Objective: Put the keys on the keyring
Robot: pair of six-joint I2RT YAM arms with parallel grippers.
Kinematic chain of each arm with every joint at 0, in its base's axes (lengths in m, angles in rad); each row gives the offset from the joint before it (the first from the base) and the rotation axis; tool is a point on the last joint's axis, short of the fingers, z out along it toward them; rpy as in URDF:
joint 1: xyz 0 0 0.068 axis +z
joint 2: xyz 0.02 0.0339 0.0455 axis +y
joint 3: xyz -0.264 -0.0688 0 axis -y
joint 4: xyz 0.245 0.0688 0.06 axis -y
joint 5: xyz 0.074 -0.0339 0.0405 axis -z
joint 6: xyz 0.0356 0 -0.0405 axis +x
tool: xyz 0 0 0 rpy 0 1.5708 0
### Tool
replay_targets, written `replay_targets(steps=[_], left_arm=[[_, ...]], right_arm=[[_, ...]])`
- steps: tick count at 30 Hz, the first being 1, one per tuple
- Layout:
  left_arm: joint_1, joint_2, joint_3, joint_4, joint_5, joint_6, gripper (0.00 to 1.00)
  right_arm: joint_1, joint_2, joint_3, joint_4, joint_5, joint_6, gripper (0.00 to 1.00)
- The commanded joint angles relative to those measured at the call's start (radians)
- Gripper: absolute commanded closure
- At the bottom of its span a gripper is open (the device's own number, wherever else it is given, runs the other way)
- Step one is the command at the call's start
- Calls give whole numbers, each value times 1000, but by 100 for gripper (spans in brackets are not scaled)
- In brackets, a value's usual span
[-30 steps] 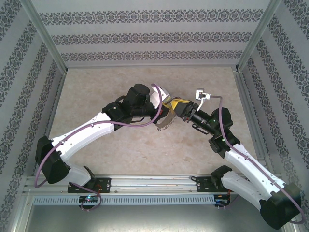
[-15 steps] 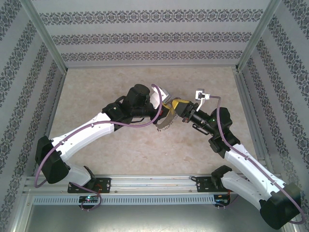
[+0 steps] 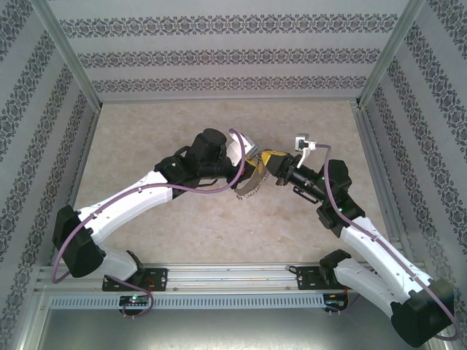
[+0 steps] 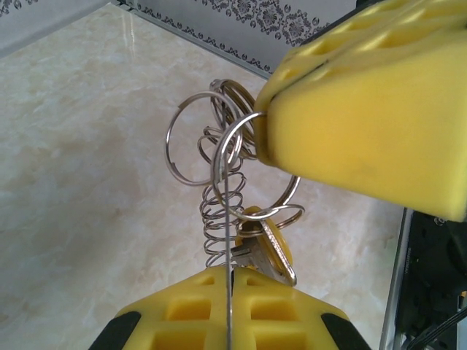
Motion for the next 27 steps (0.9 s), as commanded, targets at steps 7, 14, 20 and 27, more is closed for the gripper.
replay_targets(steps=[7,14,20,27], left_arm=[[9,-57,-34,84,-8,34,100],[-3,-52,-39,98,18,52,93],[0,-70,-30,60,39,86,70],[42,-130,-32,22,5,120,60]], right_arm=[[-9,7,82,-47,-86,-215,100],[-11,9,89,-55,-104,-351,100],[-50,40,118,-72,-152,-399,100],[-132,89,153,-53,-249,-381,100]])
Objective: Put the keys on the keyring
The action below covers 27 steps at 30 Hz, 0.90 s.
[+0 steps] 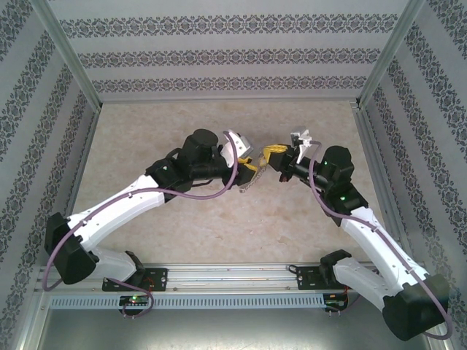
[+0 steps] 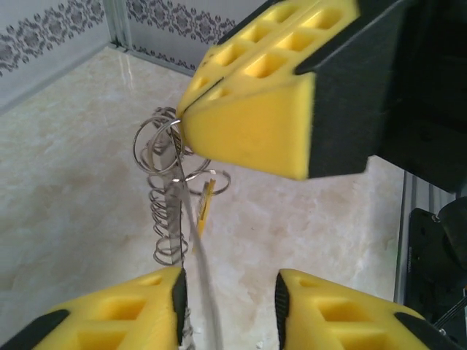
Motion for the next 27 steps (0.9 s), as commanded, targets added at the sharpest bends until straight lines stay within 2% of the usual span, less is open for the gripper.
replay_targets(steps=[1,5,11,18,20,27], left_arm=[[45,-56,1,-9,-15,32,59],[104,-55,17,6,64,34,57],[191,-12,75,-8,293,91,58],[257,6,88,77,533,50,70],[258,7,96,77,563,47,73],[258,17,104,113,646,13,72]], right_arm=[[-26,13,56,46,-93,-15,100],[-49,44,84,40,-175,-9,100],[-66,79,126,33,-269,1,100],[-67,96,146,34,-321,11,100],[-66,92,145,34,-322,14,100],[-60,86,144,29,-334,19,100]])
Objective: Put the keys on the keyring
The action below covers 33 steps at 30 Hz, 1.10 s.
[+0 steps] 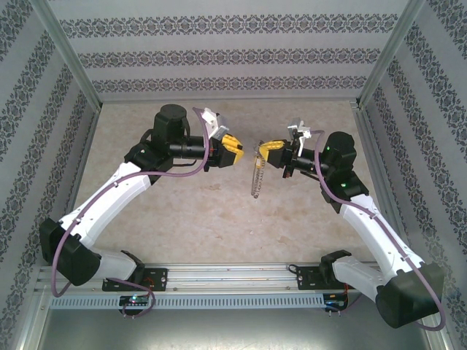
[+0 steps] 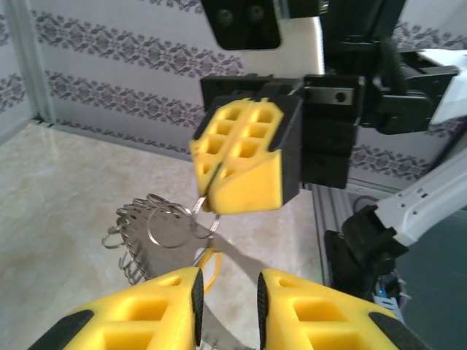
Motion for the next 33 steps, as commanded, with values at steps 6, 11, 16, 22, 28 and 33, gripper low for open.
replay_targets(steps=[6,11,16,22,28,33], left_arm=[[8,53,55,98,155,-56,73],[9,73,61,109,177,-58,74],[8,92,68,122,203,-59,76],[9,110,72,120,227,-56,79],[9,116,72,127,253,-60,81],[9,119,64,127,246,-51,81]], right_arm=[[23,1,47,27,-50,5,100],[45,11,61,22,-63,1,100],[66,24,74,14,-73,-5,100],[73,24,76,14,-75,-6,100],[75,26,76,16,-76,-5,100],[77,26,77,18,-76,-6,100]])
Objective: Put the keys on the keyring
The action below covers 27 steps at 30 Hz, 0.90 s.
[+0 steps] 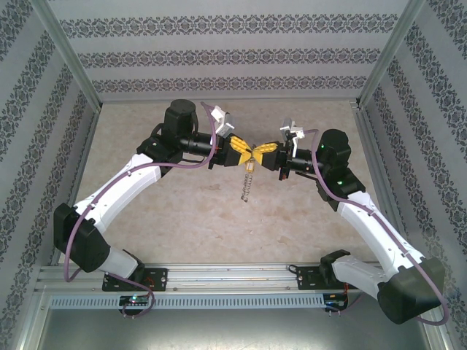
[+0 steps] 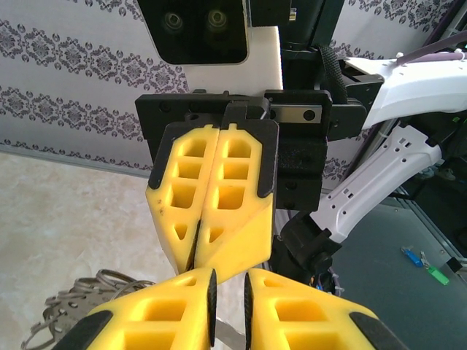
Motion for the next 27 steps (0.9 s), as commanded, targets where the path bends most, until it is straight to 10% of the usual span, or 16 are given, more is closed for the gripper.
replay_targets(steps=[1,17,27], left_arm=[[9,10,20,51,33,6,82],[20,-6,-31,134,-61,-11,65],[85,-46,-155,488,-53,-244,58]], right_arm=[[16,-1,41,41,-30,-6,100],[16,-12,30,31,-28,-8,100],[10,-24,17,31,-21,-8,100]])
